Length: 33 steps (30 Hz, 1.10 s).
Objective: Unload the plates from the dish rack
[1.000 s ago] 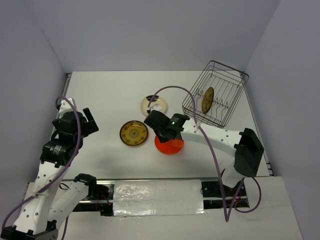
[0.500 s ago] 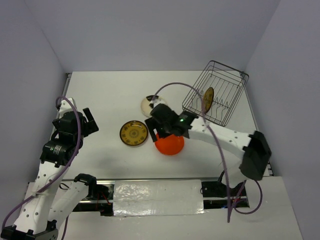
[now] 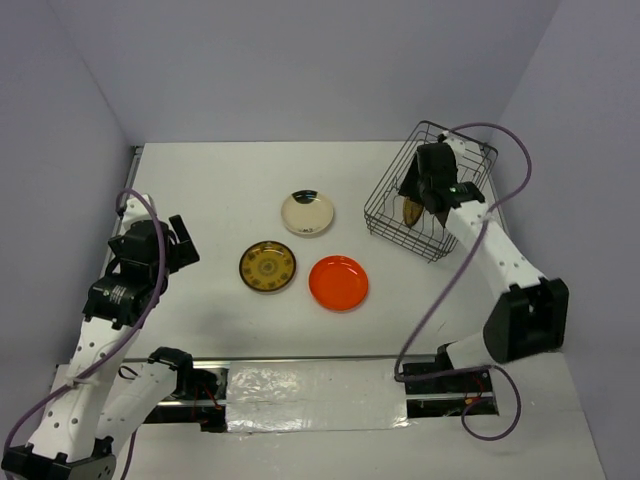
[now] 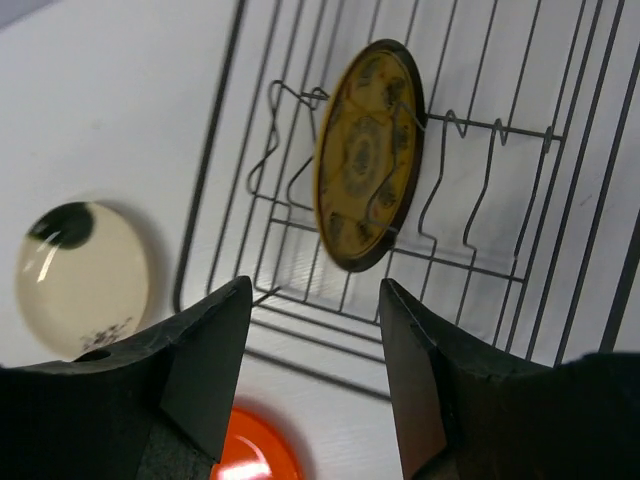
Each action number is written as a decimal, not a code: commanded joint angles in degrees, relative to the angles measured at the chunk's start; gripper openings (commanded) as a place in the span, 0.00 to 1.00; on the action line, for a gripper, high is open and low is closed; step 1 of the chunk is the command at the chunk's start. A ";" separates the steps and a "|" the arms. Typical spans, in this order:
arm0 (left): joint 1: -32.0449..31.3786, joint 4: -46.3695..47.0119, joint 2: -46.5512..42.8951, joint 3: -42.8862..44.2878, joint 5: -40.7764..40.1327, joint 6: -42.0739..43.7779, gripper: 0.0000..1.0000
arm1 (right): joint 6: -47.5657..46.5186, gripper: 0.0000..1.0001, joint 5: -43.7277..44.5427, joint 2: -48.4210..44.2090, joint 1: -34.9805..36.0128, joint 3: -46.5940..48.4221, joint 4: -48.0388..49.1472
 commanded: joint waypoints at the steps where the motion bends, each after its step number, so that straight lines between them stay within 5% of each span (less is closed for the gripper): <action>1: -0.34 1.96 0.38 -0.13 0.73 0.63 1.00 | -2.83 0.61 -1.82 7.39 -2.57 6.92 0.97; 9: -0.34 1.96 0.47 -0.04 0.65 0.54 0.99 | -3.36 0.57 -2.88 22.34 -5.20 15.12 -0.01; 12: -0.43 2.13 0.47 -0.12 0.65 0.63 0.99 | -3.18 0.27 -3.05 25.60 -5.82 16.35 0.25; 14: -0.43 2.05 0.47 -0.04 0.82 0.63 0.99 | -3.18 0.22 -3.93 26.04 -5.65 16.18 1.05; 18: -0.43 2.13 0.73 0.05 0.91 0.72 1.00 | -3.98 0.02 -4.81 22.53 -4.60 16.35 1.05; 25: -0.34 1.09 3.01 2.50 1.79 1.51 0.99 | -7.39 0.00 -11.83 8.49 -1.87 21.09 0.09; 29: -0.34 -4.19 7.84 14.68 8.51 -2.78 1.00 | -16.95 0.00 -18.42 5.83 6.11 27.85 -5.34; 32: -0.34 -4.54 10.13 24.52 20.63 -8.06 1.00 | -31.97 0.00 -20.37 6.79 19.89 28.31 -12.45; 33: -0.34 -4.98 10.66 26.83 23.21 -9.90 0.99 | -39.67 0.00 -13.76 7.40 28.19 27.43 -13.97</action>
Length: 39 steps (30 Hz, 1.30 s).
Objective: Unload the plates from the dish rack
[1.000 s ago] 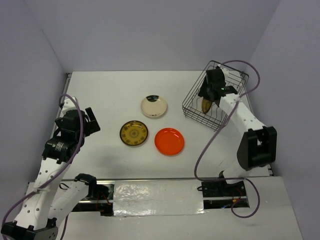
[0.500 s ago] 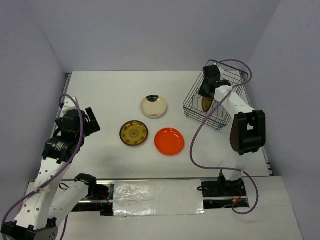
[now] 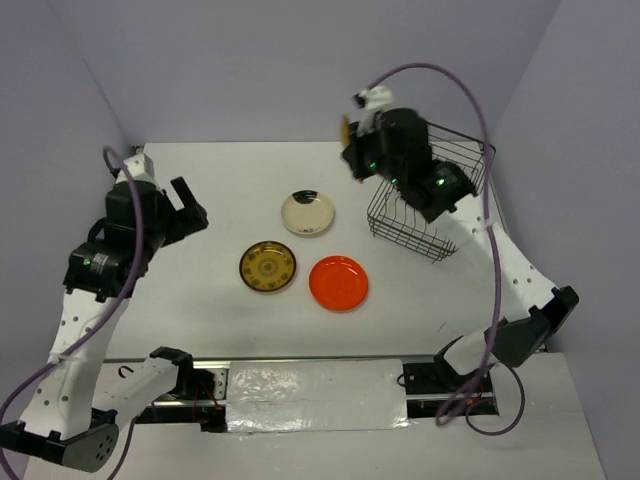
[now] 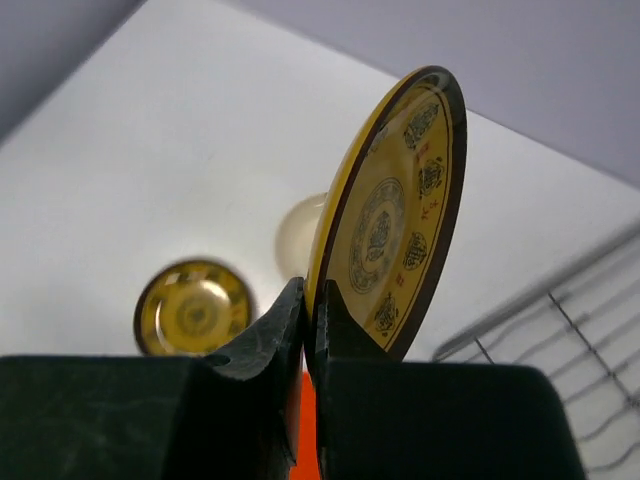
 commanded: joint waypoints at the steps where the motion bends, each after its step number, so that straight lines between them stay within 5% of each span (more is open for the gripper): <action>1: -0.19 -0.41 0.61 11.54 13.83 -10.44 0.99 | -22.77 0.00 5.83 0.78 17.48 -4.88 -10.39; 3: -0.10 -0.34 0.88 13.32 19.96 -13.55 0.99 | -29.80 0.00 20.73 -0.09 28.62 -10.61 -8.48; 8: -0.01 1.86 -1.66 6.76 26.94 -21.38 1.00 | -34.75 0.00 31.88 -0.27 42.29 -18.28 -1.09; 20: -0.01 3.88 -4.13 -8.64 29.49 -21.83 0.90 | -40.20 0.00 36.29 10.09 54.44 -5.37 0.85; 23: -0.01 5.11 -3.51 -10.83 30.72 -21.56 0.74 | -41.78 0.00 35.50 10.19 55.06 -4.66 4.44; 28: -0.01 5.91 -2.63 -12.77 27.93 -20.68 0.08 | -42.49 0.00 36.02 10.10 54.97 -6.33 8.40; 29: -0.01 5.73 -2.63 -12.86 26.95 -20.51 0.00 | -42.14 0.10 35.94 9.93 54.79 -6.85 8.84; 31: -0.01 6.34 -3.25 -14.00 24.85 -20.60 0.00 | -39.44 0.40 34.80 8.97 54.27 -8.78 9.64; 32: -0.01 6.60 -4.12 -14.52 21.88 -21.29 0.00 | -37.85 0.71 33.92 8.44 53.40 -9.40 9.46; 34: -0.01 8.53 -5.27 -16.98 17.22 -22.17 0.00 | -31.46 0.99 31.11 5.37 51.99 -12.03 9.02; 39: 0.16 17.75 -6.94 -24.45 9.11 -23.76 0.00 | -21.33 1.00 25.40 -10.53 48.82 -29.16 17.27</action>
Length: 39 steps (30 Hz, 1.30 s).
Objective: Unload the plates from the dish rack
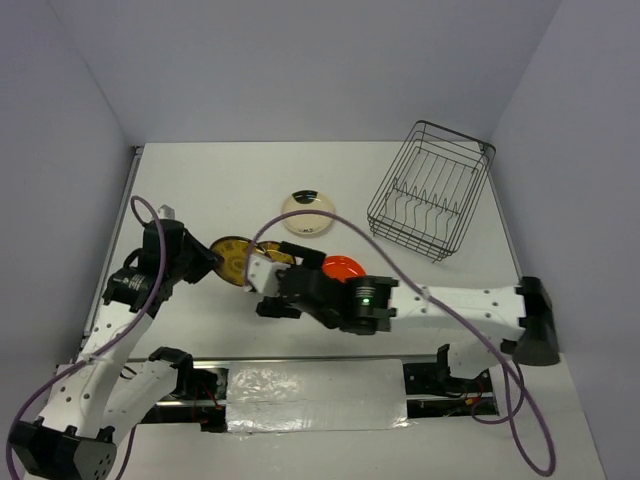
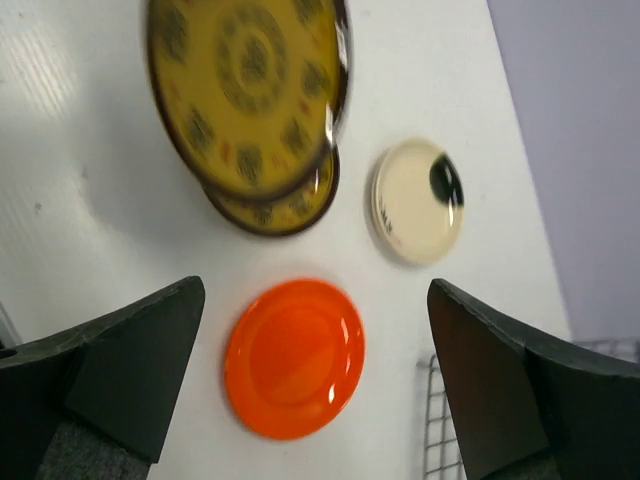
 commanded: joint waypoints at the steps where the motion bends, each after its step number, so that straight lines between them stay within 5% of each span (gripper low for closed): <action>1: 0.43 13.75 -0.63 -3.30 -7.09 -0.68 0.00 | 11.33 1.00 -4.61 -13.41 -1.63 -7.84 8.14; 12: 0.78 37.25 17.73 -11.48 -1.30 -2.08 0.00 | 24.71 1.00 -0.32 -36.43 -1.63 -21.39 2.80; 15: 0.78 38.92 20.90 -12.01 0.89 -2.35 0.09 | 26.21 1.00 1.87 -40.49 -1.72 -22.98 1.48; 19: 0.52 41.48 20.57 -14.55 2.74 -2.96 0.45 | 27.79 1.00 6.08 -42.17 -1.81 -22.28 -0.98; 20: 0.17 40.78 20.12 -14.91 2.92 -2.96 0.72 | 28.84 1.00 8.62 -41.48 -1.81 -21.84 -2.20; 22: -0.45 37.90 18.46 -14.30 1.71 -2.53 0.99 | 30.60 1.00 11.79 -40.16 -2.07 -19.39 -4.23; 26: -1.77 29.72 16.34 -11.23 -2.43 -0.60 0.99 | 43.39 1.00 15.50 -33.04 -11.16 -12.53 -16.70; 30: -1.94 14.19 14.06 -0.89 -11.11 5.54 0.99 | 48.62 1.00 5.94 -31.62 -25.69 -11.45 -20.06; 34: -1.86 -3.65 12.04 9.68 -24.03 13.89 0.99 | 51.51 1.00 7.31 -38.28 -28.09 -13.05 -20.66; 39: -1.59 -10.20 6.35 16.02 -34.51 23.04 0.99 | 52.85 1.00 10.14 -47.68 -28.09 -10.24 -28.04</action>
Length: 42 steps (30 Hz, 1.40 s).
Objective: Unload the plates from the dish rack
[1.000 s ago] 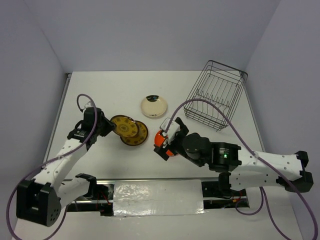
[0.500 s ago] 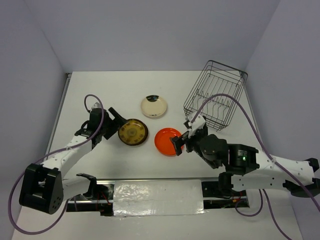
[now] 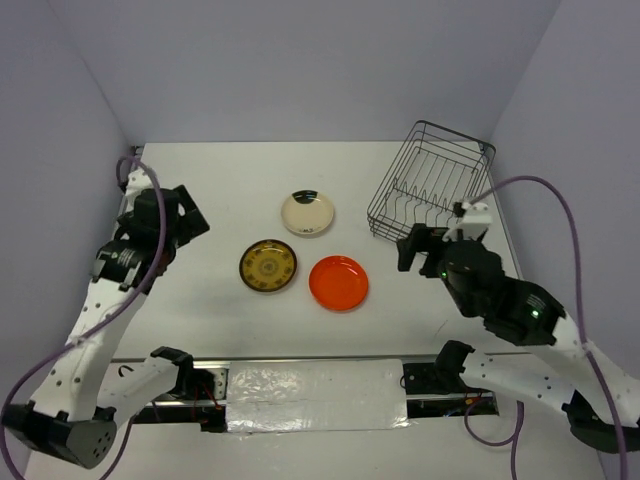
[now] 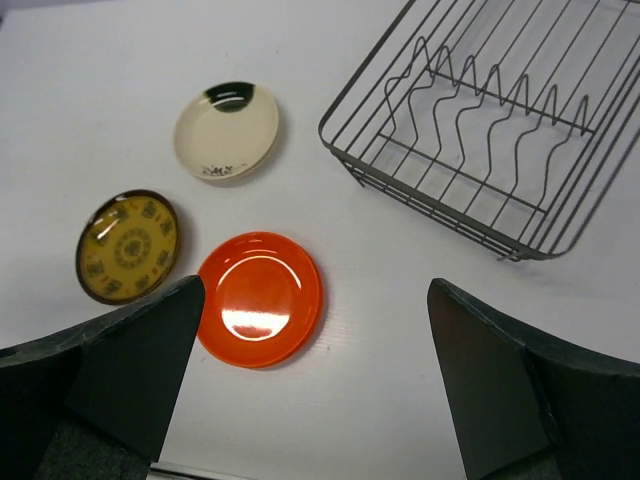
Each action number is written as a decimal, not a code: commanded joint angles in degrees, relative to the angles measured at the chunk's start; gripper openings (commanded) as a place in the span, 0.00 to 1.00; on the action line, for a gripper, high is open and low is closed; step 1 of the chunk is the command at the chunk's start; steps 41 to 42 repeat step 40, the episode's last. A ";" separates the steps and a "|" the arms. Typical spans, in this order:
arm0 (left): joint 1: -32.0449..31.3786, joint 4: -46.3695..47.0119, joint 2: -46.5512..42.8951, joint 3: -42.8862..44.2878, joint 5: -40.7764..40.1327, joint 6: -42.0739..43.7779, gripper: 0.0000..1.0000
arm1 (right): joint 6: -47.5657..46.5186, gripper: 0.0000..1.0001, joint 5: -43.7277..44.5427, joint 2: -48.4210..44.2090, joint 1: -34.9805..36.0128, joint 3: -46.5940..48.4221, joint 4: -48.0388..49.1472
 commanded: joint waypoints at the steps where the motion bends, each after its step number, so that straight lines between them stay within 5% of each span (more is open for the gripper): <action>1: 0.20 -9.15 -5.50 2.08 -9.84 9.47 1.00 | 2.36 1.00 3.14 -6.28 -0.22 3.53 -6.85; 8: 0.29 -8.00 -23.76 0.41 -7.90 15.72 0.99 | 0.86 1.00 6.48 -12.26 -0.22 8.37 -16.26; 15: -0.06 -10.99 -32.48 1.55 -8.70 17.13 1.00 | -0.46 1.00 7.54 -17.01 -0.22 9.08 -20.22; 42: -0.68 -14.86 -33.64 1.47 -11.51 14.05 1.00 | -0.90 1.00 5.43 -17.19 -0.22 4.42 -15.30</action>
